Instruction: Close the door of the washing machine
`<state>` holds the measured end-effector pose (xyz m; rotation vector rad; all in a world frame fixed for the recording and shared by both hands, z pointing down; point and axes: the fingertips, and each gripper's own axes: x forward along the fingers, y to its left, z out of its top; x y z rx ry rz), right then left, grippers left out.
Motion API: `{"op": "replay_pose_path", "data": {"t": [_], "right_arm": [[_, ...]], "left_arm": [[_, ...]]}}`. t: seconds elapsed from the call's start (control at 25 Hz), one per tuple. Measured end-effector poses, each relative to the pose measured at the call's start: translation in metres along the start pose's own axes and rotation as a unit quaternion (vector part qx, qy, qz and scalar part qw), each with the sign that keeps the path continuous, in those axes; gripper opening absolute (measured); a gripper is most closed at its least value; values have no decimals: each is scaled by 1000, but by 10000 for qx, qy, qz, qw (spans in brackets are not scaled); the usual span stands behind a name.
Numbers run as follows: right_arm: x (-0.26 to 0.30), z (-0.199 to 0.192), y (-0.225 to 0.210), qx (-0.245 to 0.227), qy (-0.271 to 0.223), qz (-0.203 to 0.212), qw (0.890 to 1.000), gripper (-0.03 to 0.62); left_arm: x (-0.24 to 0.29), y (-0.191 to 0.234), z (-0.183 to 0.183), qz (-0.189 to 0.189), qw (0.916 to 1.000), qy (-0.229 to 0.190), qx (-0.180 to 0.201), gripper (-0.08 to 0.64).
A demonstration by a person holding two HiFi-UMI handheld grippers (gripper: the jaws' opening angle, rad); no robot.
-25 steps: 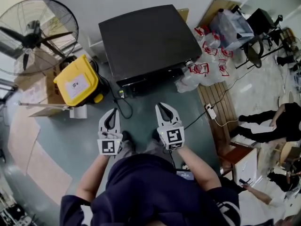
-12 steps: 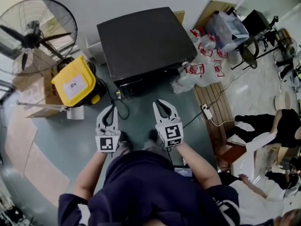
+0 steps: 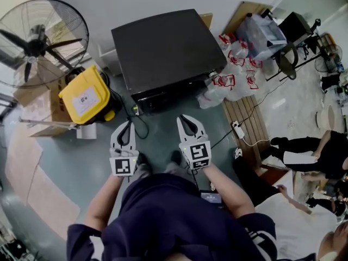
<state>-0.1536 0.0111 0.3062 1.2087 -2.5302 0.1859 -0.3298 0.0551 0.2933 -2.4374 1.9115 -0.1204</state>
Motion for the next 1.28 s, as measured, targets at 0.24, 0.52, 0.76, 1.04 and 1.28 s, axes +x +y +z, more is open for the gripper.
{"op": "replay_pose_path", "data": {"t": [0.24,0.52,0.76,1.04,1.28], "right_arm": [[4,0,0,-22,96,14,10000,42],[7,-6,-1,-56,236,47,9997,31],[9,-6,0,-146,269,54,9995,29],[8,-6,-3,-205,246,-3,9995,29],[9,-8,-3,-215,240,-23,9995,29]], "left_arm": [[3,-1,1,-50,10000,8,83,20],[3,-1,-1,-15,10000,15,60,20],[5,1,1,-7,9999,-19,108,20],[4,2,1,13,9999,-19,134,20],[3,2,0,34,9999,5,101,20]]}}
